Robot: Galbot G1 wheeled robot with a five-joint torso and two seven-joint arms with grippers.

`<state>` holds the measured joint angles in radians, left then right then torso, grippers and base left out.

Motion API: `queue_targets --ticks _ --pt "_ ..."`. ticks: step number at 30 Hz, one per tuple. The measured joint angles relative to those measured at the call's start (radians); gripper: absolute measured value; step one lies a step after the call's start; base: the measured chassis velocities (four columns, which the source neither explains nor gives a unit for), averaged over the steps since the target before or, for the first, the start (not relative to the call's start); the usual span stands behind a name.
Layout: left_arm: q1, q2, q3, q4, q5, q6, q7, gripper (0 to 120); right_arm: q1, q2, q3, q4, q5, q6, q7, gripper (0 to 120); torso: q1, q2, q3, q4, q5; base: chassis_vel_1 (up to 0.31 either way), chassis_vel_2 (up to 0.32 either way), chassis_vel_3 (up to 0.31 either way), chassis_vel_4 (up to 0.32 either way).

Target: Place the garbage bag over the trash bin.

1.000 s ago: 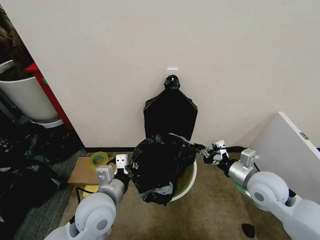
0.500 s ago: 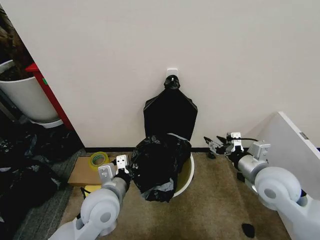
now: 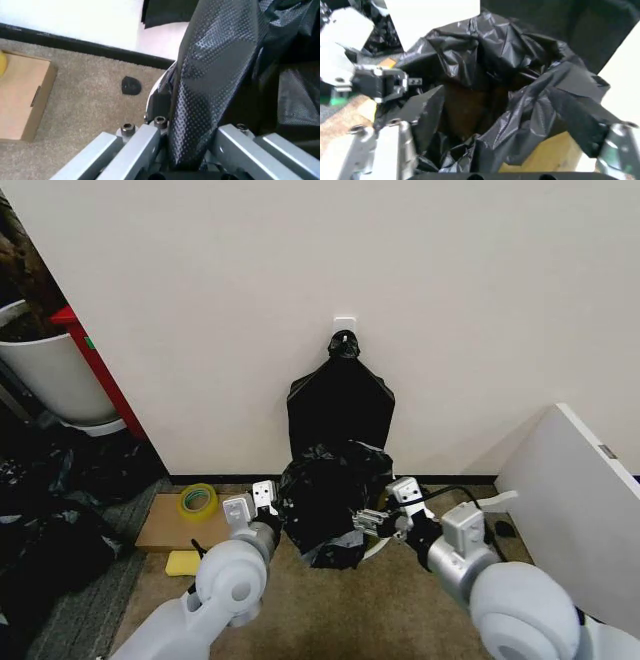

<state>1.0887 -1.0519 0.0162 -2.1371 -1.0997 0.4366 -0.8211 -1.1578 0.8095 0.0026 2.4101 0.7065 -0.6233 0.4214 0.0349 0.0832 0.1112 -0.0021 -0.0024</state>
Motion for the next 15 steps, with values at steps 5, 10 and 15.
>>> queue_targets --ticks 5,10,15 --pt "0.006 0.006 -0.001 -0.007 0.001 0.001 0.002 0 0.005 0.022 -0.037 -0.041 -0.089 -0.002 -0.010 58 0.000 0.000 0.000 0.0000 0.0000 0.000 0.000 0.000 0.000" --pt "0.004 0.006 -0.002 -0.011 -0.001 -0.002 0.002 0 0.009 0.019 -0.048 -0.062 -0.131 -0.012 -0.008 37 0.000 0.000 0.000 0.0000 -0.0001 0.000 0.000 0.000 0.000" --pt "0.004 0.005 -0.005 -0.016 -0.003 -0.008 0.003 0 -0.009 0.004 -0.045 -0.068 -0.188 -0.017 -0.009 19 0.000 0.000 0.000 -0.0001 -0.0001 0.000 0.000 0.000 0.000"
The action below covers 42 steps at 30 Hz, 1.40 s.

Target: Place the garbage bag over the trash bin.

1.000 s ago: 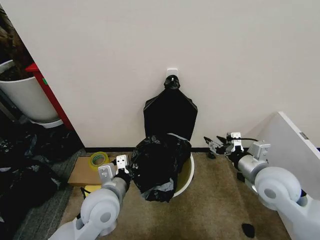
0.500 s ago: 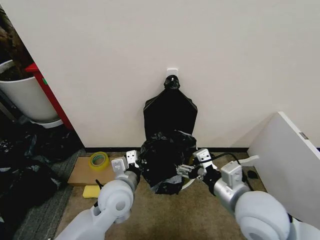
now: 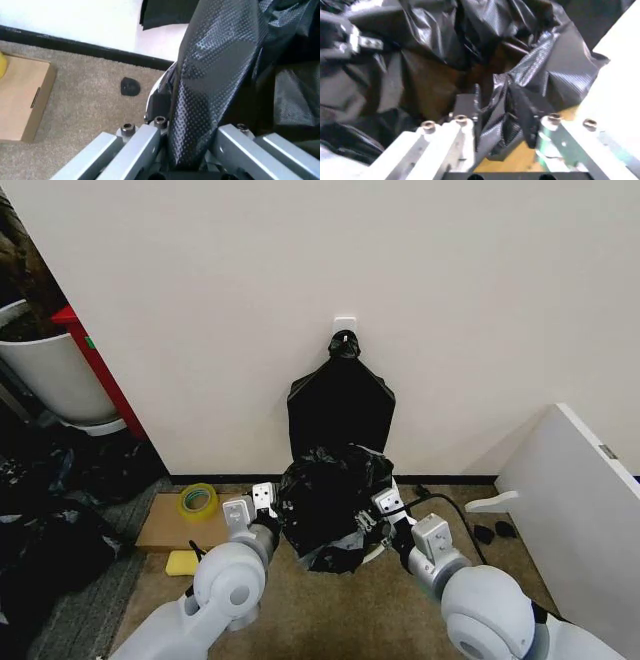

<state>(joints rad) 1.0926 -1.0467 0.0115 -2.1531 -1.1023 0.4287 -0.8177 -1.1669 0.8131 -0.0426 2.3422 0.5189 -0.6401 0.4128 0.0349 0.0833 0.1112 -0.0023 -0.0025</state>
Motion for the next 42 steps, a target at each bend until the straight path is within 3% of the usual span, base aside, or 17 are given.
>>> queue_targets --ticks 5,19,27,33,42 --pt "0.006 0.000 -0.004 -0.009 0.000 -0.012 0.002 0 -0.008 -0.018 0.015 -0.001 -0.033 -0.006 0.001 0 0.000 0.000 0.000 0.0000 0.0000 0.000 0.000 0.000 0.000" --pt "0.043 0.005 -0.050 -0.026 0.002 -0.032 0.008 0 -0.043 -0.025 0.085 0.018 -0.076 0.038 -0.004 0 0.000 0.000 0.000 0.0000 0.0000 0.000 0.000 0.000 0.000" --pt "0.061 0.007 -0.101 -0.034 -0.017 -0.059 0.007 0 -0.092 -0.052 0.125 0.031 -0.020 0.023 0.062 0 0.000 0.000 0.000 -0.0002 0.0000 0.000 0.000 0.000 0.000" --pt "0.084 0.016 -0.106 -0.056 -0.020 -0.060 0.022 0 -0.127 -0.032 0.130 -0.027 -0.010 0.046 0.065 0 0.000 0.000 0.000 -0.0001 -0.0001 0.000 0.000 0.000 0.000" --pt "0.095 0.024 -0.117 -0.080 -0.050 -0.076 0.028 0 -0.164 -0.030 0.111 -0.117 -0.066 0.145 -0.032 0 0.000 0.000 0.000 0.0000 0.0001 0.000 0.000 0.000 0.000"
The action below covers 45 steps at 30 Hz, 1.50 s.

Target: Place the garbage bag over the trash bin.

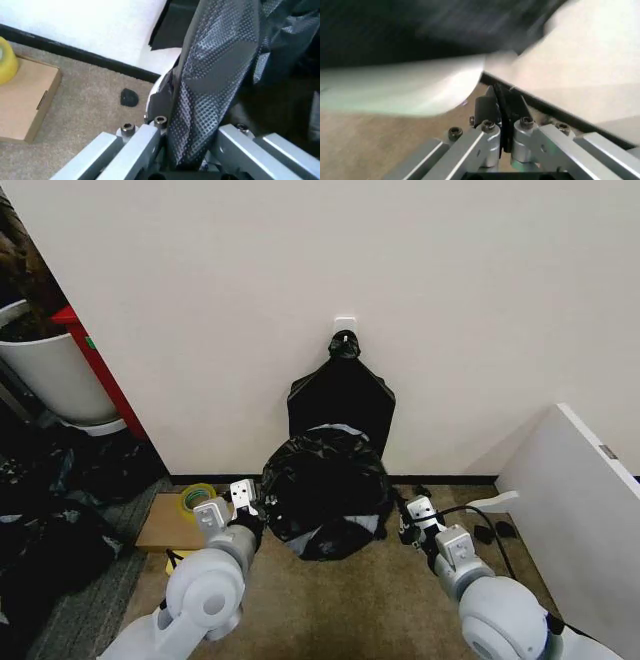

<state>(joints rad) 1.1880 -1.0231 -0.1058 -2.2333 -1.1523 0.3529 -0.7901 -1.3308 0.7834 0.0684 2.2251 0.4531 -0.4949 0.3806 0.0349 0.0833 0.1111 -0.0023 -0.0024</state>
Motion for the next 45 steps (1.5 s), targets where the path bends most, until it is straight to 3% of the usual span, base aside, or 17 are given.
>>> queue_targets --ticks 7,10,16,19,22,34,37,39,42,45 --pt "0.008 0.000 -0.001 0.008 -0.012 0.000 -0.007 0 -0.029 0.014 -0.003 0.023 0.042 0.000 0.040 0 0.000 0.000 0.000 0.0001 0.0001 0.000 0.000 0.000 0.000" --pt "0.007 0.001 -0.003 0.022 -0.010 0.001 -0.013 0 -0.040 0.006 0.020 0.058 0.067 -0.014 0.071 7 0.000 0.000 0.000 0.0002 -0.0002 0.000 0.000 0.000 0.000" --pt "-0.024 0.002 -0.005 0.070 -0.010 0.002 -0.016 0 -0.185 -0.039 0.141 0.196 0.067 -0.057 0.086 32 0.000 0.000 0.000 0.0000 0.0000 0.000 0.000 0.000 0.000" --pt "-0.035 0.005 -0.004 0.080 -0.010 0.004 -0.016 0 -0.258 -0.051 0.201 0.236 0.033 -0.056 0.023 38 0.000 0.000 0.000 -0.0002 -0.0003 0.000 0.000 0.000 0.000" --pt "-0.045 0.010 0.006 0.086 -0.006 0.015 -0.006 0 -0.333 -0.064 0.251 0.277 -0.025 -0.025 -0.122 55 0.000 0.000 0.000 -0.0003 -0.0002 0.000 0.000 0.000 0.000" --pt "-0.014 0.024 0.031 0.043 0.046 0.060 0.037 0 -0.143 -0.064 0.150 0.264 0.100 -0.008 -0.267 97 0.000 0.000 0.000 0.0003 0.0000 0.000 0.000 0.000 0.000" --pt "-0.011 0.023 0.032 0.043 0.050 0.061 0.038 0 -0.145 -0.064 0.143 0.259 0.105 -0.016 -0.272 90 0.000 0.000 0.000 0.0002 0.0000 0.000 0.000 0.000 0.000" --pt "-0.011 0.018 0.035 0.043 0.052 0.063 0.039 0 -0.153 -0.063 0.136 0.248 0.099 -0.019 -0.283 79 0.000 0.000 0.000 0.0001 0.0000 0.000 0.000 0.000 0.000" --pt "-0.011 0.015 0.037 0.043 0.052 0.064 0.039 0 -0.155 -0.063 0.133 0.244 0.094 -0.020 -0.285 73 0.000 0.000 0.000 0.0000 0.0000 0.000 0.000 0.000 0.000" --pt "-0.014 0.010 0.040 0.043 0.053 0.066 0.039 0 -0.157 -0.065 0.125 0.236 0.081 -0.023 -0.290 56 0.000 0.000 0.000 0.0000 -0.0001 0.000 0.000 0.000 0.000"
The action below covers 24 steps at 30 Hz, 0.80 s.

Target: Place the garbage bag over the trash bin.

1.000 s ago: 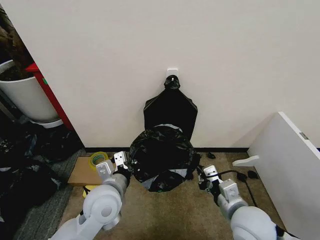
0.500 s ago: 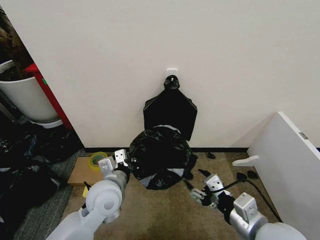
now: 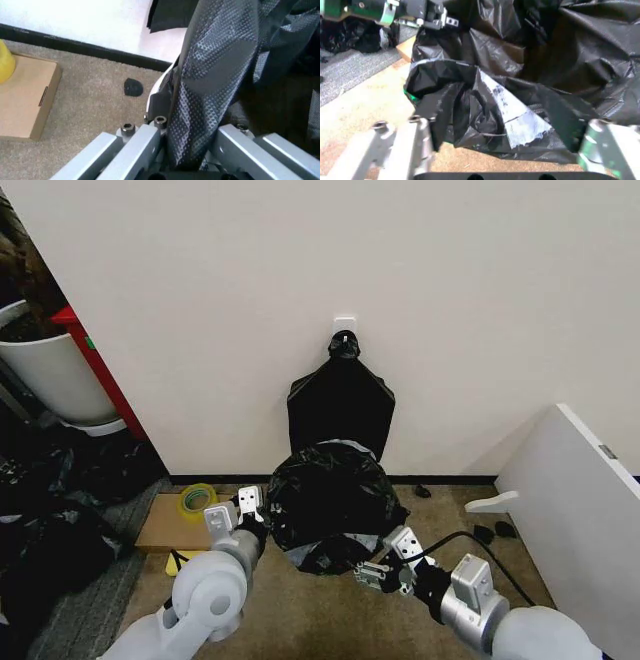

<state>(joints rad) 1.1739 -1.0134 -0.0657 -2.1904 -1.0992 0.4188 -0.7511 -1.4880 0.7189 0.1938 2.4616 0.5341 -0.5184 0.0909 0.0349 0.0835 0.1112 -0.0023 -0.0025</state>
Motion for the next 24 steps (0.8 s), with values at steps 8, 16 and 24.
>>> queue_targets --ticks 8,16,24 --pt "0.005 0.004 -0.005 -0.010 -0.001 0.001 -0.002 0 -0.003 -0.002 -0.007 -0.013 -0.018 -0.008 0.001 30 0.000 0.000 0.000 0.0000 0.0001 0.000 0.000 0.000 0.000" --pt "0.008 0.000 -0.010 -0.007 -0.005 0.000 -0.009 0 -0.007 -0.005 -0.014 -0.010 -0.039 -0.002 0.005 0 0.000 0.000 0.000 0.0000 0.0000 0.000 0.000 0.000 0.000" --pt "-0.024 -0.009 -0.028 0.012 -0.078 0.000 -0.051 0 -0.072 -0.035 -0.012 -0.004 -0.179 0.077 -0.045 0 0.000 0.000 0.000 0.0001 -0.0001 0.000 0.000 0.000 0.000"
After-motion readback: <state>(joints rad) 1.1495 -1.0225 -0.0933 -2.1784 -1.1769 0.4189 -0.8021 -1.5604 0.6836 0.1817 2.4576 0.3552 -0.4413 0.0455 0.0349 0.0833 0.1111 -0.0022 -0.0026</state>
